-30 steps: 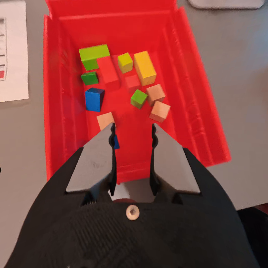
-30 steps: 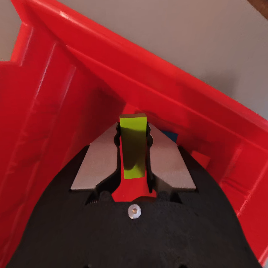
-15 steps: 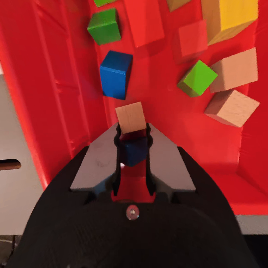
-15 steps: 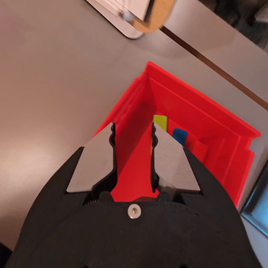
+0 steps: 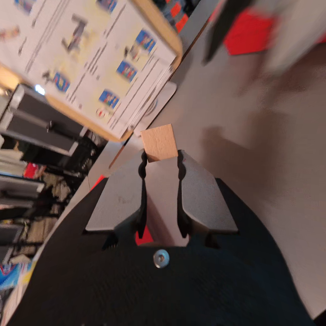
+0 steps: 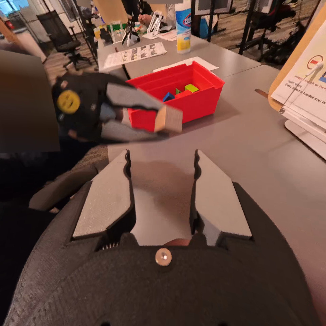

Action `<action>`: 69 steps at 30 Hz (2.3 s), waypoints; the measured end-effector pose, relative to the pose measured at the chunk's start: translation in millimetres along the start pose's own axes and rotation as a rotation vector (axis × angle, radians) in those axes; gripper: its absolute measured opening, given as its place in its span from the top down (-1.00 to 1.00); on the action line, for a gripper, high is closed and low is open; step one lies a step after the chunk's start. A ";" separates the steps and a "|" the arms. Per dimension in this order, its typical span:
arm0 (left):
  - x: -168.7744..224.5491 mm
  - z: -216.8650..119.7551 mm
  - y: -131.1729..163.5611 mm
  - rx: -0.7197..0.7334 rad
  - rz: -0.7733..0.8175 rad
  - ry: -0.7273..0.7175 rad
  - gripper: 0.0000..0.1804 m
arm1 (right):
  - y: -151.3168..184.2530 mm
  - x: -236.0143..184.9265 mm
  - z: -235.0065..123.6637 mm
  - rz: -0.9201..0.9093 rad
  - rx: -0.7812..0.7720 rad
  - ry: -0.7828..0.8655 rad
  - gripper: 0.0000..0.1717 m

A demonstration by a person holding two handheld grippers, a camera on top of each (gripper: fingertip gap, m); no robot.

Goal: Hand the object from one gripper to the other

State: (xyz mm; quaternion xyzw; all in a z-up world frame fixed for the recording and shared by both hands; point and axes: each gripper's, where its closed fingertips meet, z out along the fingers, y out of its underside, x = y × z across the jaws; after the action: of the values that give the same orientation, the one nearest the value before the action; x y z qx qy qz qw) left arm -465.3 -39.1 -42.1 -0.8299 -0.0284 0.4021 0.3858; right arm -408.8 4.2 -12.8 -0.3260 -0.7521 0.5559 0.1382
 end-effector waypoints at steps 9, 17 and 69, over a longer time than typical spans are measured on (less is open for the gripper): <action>58.5 -4.9 -52.1 0.177 0.098 0.039 0.65 | 22.0 -4.0 14.1 0.167 -0.027 -0.178 0.62; -1.3 -40.2 61.7 -0.195 -0.130 0.119 0.60 | 62.6 167.7 -118.8 0.124 -0.158 0.514 0.63; 117.3 -26.8 -103.0 0.344 -0.252 1.119 0.63 | 34.1 -23.4 -56.5 -0.143 0.117 -0.087 0.46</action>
State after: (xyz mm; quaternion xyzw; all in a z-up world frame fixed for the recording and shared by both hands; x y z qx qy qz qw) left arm -340.5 58.4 -39.4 -0.8316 0.1465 -0.1459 0.5155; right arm -347.5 37.0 -21.3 -0.2385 -0.7450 0.6012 0.1636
